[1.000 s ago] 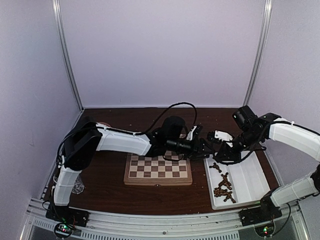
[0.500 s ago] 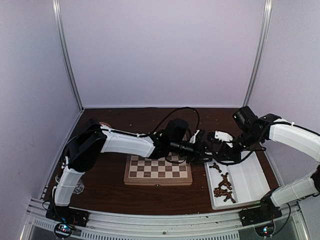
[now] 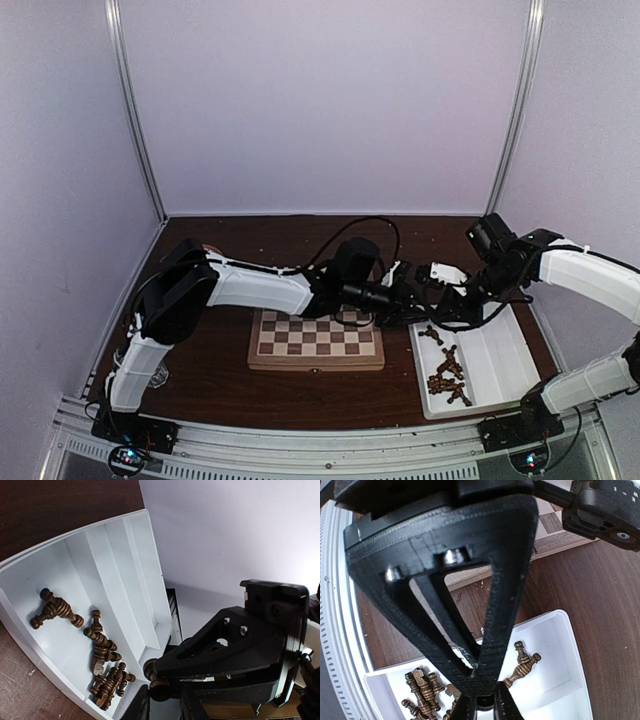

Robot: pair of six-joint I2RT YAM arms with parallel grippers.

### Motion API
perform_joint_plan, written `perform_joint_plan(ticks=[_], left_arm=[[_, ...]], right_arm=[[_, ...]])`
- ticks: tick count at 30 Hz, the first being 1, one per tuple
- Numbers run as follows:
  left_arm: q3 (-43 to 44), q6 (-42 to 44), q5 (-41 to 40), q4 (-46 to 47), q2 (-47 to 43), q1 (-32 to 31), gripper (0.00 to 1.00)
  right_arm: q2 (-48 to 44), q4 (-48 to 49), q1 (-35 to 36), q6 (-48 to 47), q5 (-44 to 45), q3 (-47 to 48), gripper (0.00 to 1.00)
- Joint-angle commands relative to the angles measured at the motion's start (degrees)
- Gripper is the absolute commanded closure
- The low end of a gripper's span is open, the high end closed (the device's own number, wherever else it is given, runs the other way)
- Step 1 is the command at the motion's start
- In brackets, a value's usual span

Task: Set up the chess pieces on the board
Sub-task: Pass from the right arm to the left

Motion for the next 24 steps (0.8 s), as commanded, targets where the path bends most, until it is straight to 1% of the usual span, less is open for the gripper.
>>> perform_joint_plan(ticks=[1,12,15,19,24], left_arm=[[2.0,-2.2,1.6,4.0,1.9,-0.4,0.79],[1.7,-2.4,0.2,3.9,2.0,-0.5,0.92],[1.4,-2.1,-0.1,4.1,1.9,-0.4,0.95],[0.2,-1.0,-0.6,3.6,0.9,0.0,0.95],[-1.8,0.5,-1.2,3.2,-0.8,0.5,0.95]], right_arm=[[-1.2,2.8,0.4,1.0,0.7,-0.6,0.92],[-1.7,4.0,0.4,2.3,1.7,-1.0,0.90],[-1.9,3.5,0.4,2.9,2.4,-1.0,0.86],[-3.2,1.8,-0.3,3.1,3.2,-0.3,0.79],[-5.7,0.6,-1.7,2.9,3.3,-0.4,0.65]])
